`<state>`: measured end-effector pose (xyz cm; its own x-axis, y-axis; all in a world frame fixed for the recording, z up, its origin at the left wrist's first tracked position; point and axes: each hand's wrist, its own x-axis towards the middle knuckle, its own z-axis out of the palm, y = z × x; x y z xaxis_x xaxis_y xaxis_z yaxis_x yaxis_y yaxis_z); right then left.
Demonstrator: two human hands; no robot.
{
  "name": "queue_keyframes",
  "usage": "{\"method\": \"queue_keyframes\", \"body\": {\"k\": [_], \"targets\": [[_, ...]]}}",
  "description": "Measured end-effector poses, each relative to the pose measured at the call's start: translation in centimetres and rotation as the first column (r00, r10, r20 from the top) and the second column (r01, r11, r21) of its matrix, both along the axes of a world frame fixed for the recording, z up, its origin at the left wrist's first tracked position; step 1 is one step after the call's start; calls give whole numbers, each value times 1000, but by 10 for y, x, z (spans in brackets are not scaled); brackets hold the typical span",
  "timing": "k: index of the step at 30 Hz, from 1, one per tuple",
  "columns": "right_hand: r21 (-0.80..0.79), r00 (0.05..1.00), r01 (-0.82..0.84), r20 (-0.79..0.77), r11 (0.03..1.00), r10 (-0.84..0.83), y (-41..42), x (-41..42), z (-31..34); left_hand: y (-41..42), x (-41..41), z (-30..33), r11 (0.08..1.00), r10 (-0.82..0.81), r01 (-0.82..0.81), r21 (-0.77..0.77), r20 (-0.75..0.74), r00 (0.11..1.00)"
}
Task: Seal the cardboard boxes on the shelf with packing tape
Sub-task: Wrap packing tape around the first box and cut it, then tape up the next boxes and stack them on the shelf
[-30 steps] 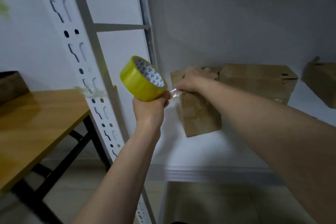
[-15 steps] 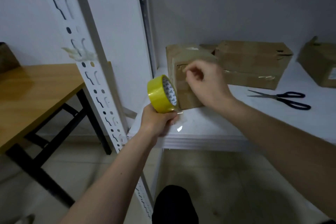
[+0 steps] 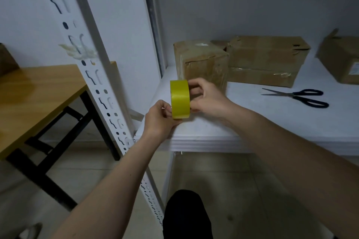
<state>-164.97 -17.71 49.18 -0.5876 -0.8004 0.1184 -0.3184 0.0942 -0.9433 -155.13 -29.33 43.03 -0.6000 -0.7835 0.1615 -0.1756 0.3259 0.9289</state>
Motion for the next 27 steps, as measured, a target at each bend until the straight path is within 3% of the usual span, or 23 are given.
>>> {"method": "queue_keyframes", "body": {"k": [7, 10, 17, 20, 24, 27], "targets": [[0, 999, 47, 8, 999, -47, -8, -3, -1, -11, -3, -2, 998, -45, 49, -48, 88, 995], [8, 999, 38, 15, 999, -38, -12, -3, -2, -17, -6, -1, 985, -57, 86, -151, 192, 980], [52, 999, 37, 13, 998, -38, -18, 4, -6, -28, 4, 5, 944, 108, 74, -321, 513, 852], [38, 1000, 31, -7, 999, -31, -20, 8, -11, -25, 12, 1, 921, 96, 114, -372, 501, 860], [50, 999, 15, -48, 999, -12, -14, 11, -8, -12, 22, 16, 960, -130, 215, -181, 392, 911], [-153, 942, 224, -218, 962, -254, 0, 8, 1, 1, 32, 46, 946, -206, 294, -138, 442, 873]]}}
